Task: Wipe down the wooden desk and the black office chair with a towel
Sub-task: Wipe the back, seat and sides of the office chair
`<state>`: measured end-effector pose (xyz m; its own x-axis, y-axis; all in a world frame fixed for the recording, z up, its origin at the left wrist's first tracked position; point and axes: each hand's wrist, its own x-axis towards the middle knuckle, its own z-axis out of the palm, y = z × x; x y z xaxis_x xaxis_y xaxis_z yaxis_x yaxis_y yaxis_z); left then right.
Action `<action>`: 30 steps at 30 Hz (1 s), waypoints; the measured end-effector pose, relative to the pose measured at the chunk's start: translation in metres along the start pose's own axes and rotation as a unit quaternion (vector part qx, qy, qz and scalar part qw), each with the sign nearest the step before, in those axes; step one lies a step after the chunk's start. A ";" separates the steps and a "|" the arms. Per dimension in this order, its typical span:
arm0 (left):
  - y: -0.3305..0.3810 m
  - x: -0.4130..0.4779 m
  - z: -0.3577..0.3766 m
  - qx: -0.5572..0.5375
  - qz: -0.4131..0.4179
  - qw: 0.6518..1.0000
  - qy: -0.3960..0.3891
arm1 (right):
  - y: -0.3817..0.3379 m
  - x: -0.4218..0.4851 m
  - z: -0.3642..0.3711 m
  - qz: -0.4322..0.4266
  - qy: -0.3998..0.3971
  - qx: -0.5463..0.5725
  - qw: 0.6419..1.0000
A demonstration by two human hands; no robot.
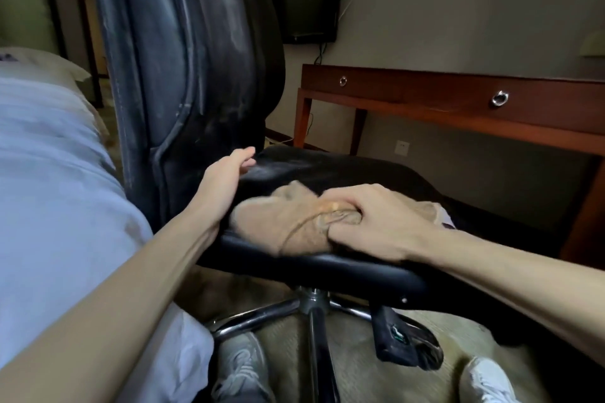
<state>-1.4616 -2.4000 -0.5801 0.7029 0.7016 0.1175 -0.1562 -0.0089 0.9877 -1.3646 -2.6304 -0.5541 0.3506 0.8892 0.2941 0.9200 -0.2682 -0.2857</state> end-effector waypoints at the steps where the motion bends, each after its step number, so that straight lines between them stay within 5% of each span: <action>1: 0.000 -0.001 -0.001 0.003 -0.001 1.000 0.005 | -0.012 -0.006 -0.002 -0.040 -0.027 0.029 0.998; 3: -0.002 -0.004 -0.003 0.007 -0.001 1.000 0.006 | -0.023 -0.006 -0.018 -0.069 -0.043 0.072 0.994; 6: -0.002 -0.004 -0.003 0.001 -0.006 1.000 -0.004 | -0.005 0.011 -0.047 -0.008 0.064 0.070 0.995; 10: -0.004 -0.002 0.001 0.041 0.004 0.999 -0.005 | 0.046 0.053 -0.059 0.147 0.162 -0.157 0.963; 17: -0.007 0.009 0.002 0.059 -0.031 0.997 -0.044 | 0.157 0.117 -0.015 0.352 -0.042 -0.091 0.930; 19: -0.014 0.012 -0.005 0.083 -0.011 0.992 -0.089 | 0.170 0.126 0.000 0.324 -0.010 -0.025 0.946; 24: -0.004 -0.003 0.009 0.110 -0.047 0.993 -0.015 | 0.132 0.108 0.005 0.237 -0.007 -0.056 0.970; 30: 0.009 -0.016 0.011 -0.032 -0.038 0.998 0.025 | 0.015 0.033 0.023 0.049 -0.018 0.053 0.997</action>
<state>-1.4663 -2.4192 -0.5718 0.6785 0.7337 0.0364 -0.1499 0.0898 0.9846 -1.3433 -2.5966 -0.5697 0.4303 0.8738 0.2266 0.8571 -0.3167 -0.4062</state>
